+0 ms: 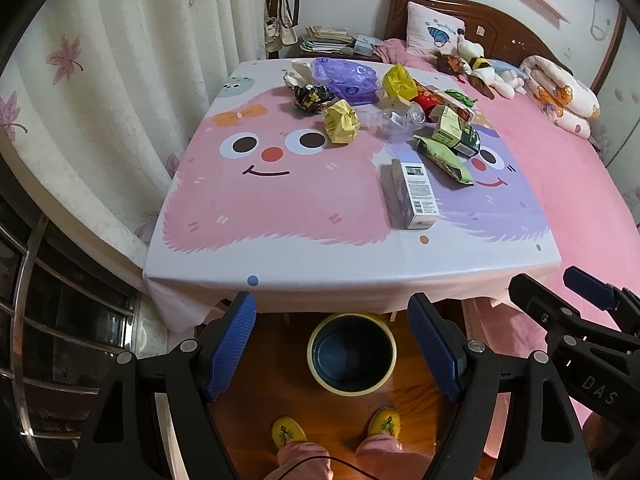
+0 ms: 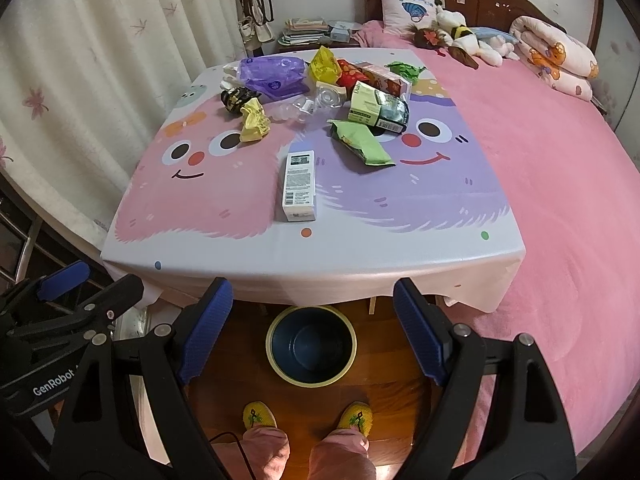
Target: Collect trash
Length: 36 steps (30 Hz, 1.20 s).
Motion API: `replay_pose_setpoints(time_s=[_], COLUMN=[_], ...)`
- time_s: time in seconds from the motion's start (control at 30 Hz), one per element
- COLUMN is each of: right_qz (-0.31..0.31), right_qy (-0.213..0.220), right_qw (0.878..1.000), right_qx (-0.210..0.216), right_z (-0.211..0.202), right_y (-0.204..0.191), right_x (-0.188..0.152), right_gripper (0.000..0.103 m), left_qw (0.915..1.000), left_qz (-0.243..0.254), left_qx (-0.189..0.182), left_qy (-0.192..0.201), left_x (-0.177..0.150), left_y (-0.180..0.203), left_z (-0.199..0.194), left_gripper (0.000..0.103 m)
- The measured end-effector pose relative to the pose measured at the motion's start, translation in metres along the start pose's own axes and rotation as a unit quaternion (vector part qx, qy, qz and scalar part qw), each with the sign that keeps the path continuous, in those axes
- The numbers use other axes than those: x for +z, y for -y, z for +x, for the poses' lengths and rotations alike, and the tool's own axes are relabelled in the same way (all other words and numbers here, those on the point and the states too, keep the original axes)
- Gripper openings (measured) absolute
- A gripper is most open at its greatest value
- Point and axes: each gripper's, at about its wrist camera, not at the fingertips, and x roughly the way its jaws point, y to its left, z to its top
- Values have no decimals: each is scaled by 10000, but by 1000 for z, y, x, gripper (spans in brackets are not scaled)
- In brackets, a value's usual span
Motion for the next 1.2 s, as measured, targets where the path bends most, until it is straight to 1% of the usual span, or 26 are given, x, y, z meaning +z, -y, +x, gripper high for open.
replay_pose_setpoints(time_s=[0.4, 0.77, 1.2], right_qz=[-85, -166, -177], right_qy=[32, 104, 240], right_qw=[9999, 9995, 9989], right_qx=[128, 241, 352], right_z=[6, 6, 0], right_y=[2, 1, 20], right_x=[8, 14, 20], right_gripper=[81, 81, 81], left_qw=[10000, 9997, 9986], left_qz=[-43, -130, -375], left_qx=[63, 124, 207], left_qy=[37, 165, 304], left_x=[5, 8, 9], left_y=[0, -4, 5], left_z=[1, -8, -15], left_gripper=[80, 80, 80])
